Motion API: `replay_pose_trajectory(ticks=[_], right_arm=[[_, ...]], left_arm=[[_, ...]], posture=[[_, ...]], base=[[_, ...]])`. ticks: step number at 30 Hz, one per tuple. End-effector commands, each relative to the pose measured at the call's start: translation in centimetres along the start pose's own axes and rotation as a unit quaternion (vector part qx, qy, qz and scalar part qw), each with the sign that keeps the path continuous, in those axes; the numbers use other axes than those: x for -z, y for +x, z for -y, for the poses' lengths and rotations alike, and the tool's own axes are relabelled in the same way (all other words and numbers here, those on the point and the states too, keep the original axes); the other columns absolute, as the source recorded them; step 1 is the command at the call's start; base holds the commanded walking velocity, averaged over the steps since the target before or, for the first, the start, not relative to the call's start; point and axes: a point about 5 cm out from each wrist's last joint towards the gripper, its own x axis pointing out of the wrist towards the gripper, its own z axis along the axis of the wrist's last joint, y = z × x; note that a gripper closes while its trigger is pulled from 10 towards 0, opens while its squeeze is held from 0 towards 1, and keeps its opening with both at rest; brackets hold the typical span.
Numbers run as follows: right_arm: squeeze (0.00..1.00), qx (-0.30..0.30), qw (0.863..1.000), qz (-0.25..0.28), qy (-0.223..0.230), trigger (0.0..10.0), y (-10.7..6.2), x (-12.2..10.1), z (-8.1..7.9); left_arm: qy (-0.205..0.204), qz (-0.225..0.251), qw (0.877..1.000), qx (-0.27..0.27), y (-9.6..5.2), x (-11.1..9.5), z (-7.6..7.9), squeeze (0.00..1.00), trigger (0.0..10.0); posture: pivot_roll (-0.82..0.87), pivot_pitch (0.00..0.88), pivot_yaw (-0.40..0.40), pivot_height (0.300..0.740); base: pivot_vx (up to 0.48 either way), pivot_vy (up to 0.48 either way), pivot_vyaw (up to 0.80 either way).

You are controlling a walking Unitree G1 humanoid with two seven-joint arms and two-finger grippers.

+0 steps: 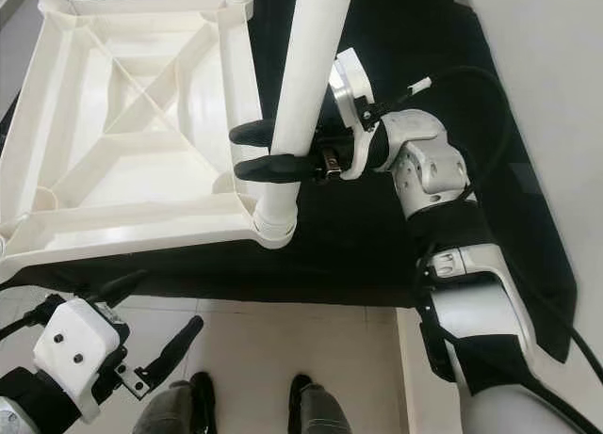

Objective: Building children table

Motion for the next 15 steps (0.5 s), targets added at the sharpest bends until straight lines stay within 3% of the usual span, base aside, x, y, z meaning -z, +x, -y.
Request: replay_pose_trajectory(ticks=[1,15], right_arm=[[0.00,-0.023,0.999,-0.021,0.032,10.0,0.3,1.6,-0.7],[0.00,-0.069,0.995,-0.064,0.008,10.0,2.4,2.6,-1.3]], left_arm=[[0.001,-0.006,1.000,0.006,-0.2,0.1,0.4,0.00,10.0],[0.005,-0.001,1.000,0.002,-0.3,0.1,0.5,0.00,10.0]], posture=[[0.08,0.381,-0.076,0.740],[0.07,0.383,-0.082,0.740]], base=[[0.000,0.000,0.00],[0.000,0.000,0.00]])
